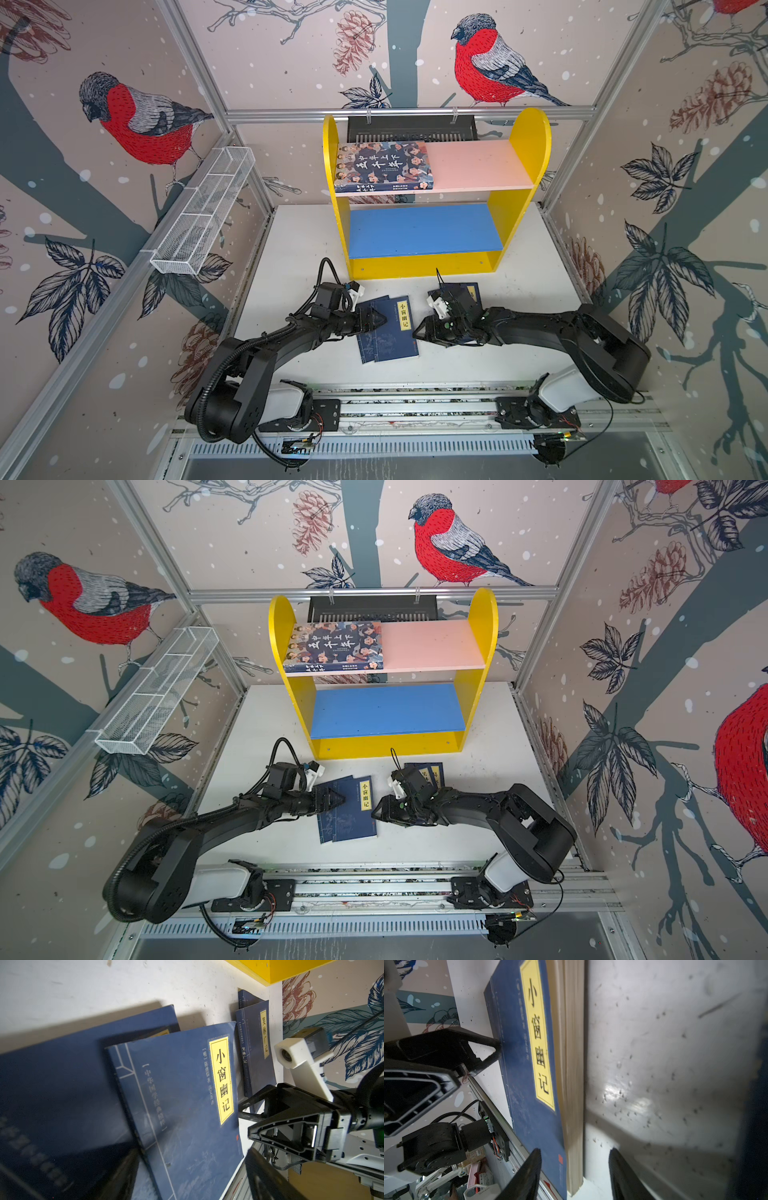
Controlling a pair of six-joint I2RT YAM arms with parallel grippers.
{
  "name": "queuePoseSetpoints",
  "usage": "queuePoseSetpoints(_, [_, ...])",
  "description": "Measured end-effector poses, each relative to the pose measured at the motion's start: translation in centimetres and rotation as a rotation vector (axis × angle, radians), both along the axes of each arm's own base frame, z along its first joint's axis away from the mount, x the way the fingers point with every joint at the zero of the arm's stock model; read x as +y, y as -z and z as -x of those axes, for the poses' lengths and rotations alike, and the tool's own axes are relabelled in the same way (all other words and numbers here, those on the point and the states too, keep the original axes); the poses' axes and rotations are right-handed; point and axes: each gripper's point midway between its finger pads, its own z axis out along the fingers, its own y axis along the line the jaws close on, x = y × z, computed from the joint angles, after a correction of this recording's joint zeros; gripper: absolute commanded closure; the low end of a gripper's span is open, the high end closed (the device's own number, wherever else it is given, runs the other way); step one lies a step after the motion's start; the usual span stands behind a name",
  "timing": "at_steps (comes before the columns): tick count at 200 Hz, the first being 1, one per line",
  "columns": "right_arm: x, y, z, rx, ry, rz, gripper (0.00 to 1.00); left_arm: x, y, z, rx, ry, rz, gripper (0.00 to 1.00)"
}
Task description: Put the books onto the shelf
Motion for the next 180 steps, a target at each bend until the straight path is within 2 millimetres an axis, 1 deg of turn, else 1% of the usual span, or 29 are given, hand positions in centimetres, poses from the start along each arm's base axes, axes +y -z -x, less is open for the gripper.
queuePoseSetpoints(17, [-0.1, 0.2, 0.3, 0.008, -0.006, -0.005, 0.44, -0.5, 0.0, 0.0, 0.006, 0.016, 0.014, 0.18])
queuePoseSetpoints(58, [0.7, 0.2, 0.4, 0.018, -0.014, -0.065, 0.44, -1.4, -0.1, 0.2, 0.028, 0.053, 0.056, 0.18])
queuePoseSetpoints(96, [1.1, 0.4, 0.3, 0.021, 0.006, -0.111, 0.52, -1.6, -0.1, 0.3, 0.035, 0.063, 0.068, 0.18])
queuePoseSetpoints(124, [1.0, 0.6, 0.2, 0.028, 0.023, -0.119, 0.62, -1.6, -0.1, 0.2, 0.033, 0.063, 0.065, 0.17])
queuePoseSetpoints(141, [0.8, 0.8, 0.3, 0.029, 0.036, -0.112, 0.76, -1.7, -0.1, 0.1, 0.037, 0.065, 0.064, 0.17])
queuePoseSetpoints(153, [0.4, 1.1, 0.5, 0.036, 0.046, -0.102, 0.84, -1.7, -0.1, 0.1, 0.038, 0.066, 0.065, 0.17])
queuePoseSetpoints(180, [0.3, 0.6, 0.5, 0.030, 0.060, -0.113, 0.95, -1.7, -0.2, 0.0, 0.036, 0.066, 0.064, 0.16])
